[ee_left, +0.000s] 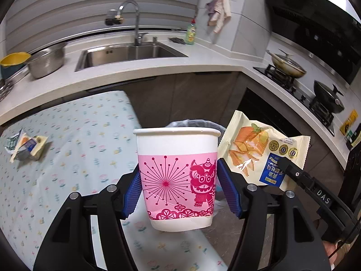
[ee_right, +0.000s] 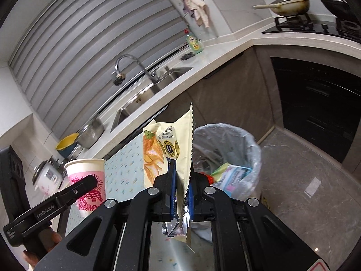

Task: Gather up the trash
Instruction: 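Carry the pink cup and cream snack packet to the bin and open both grippers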

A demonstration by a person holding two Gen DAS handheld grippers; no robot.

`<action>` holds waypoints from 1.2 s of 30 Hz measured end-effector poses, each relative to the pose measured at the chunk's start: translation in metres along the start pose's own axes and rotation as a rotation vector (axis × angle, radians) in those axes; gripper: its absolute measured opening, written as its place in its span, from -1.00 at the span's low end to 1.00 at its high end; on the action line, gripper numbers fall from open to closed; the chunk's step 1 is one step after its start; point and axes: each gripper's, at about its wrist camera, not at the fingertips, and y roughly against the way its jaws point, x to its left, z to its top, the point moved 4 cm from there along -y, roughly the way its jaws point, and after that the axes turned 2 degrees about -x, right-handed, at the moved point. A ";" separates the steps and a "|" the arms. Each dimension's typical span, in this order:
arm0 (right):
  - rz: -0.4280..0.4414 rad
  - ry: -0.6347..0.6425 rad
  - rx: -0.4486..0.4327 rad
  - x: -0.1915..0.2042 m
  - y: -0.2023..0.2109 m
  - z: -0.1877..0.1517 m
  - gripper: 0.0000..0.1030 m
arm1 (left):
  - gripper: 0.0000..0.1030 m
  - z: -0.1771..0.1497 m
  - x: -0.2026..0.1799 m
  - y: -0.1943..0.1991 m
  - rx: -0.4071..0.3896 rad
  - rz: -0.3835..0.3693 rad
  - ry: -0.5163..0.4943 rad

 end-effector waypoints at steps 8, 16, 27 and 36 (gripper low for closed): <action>-0.051 -0.047 -0.025 -0.039 0.007 0.010 -0.84 | 0.20 0.007 -0.034 -0.042 0.046 -0.064 -0.043; -0.060 -0.050 -0.020 -0.044 -0.005 0.016 -0.84 | 0.66 0.018 -0.032 -0.062 0.030 -0.067 -0.003; -0.002 -0.006 0.031 -0.015 -0.046 0.014 -0.83 | 0.66 0.015 0.005 -0.044 -0.011 0.025 0.026; 0.009 0.027 0.047 0.022 -0.086 0.014 -0.18 | 0.66 0.014 0.054 -0.032 -0.031 0.126 0.089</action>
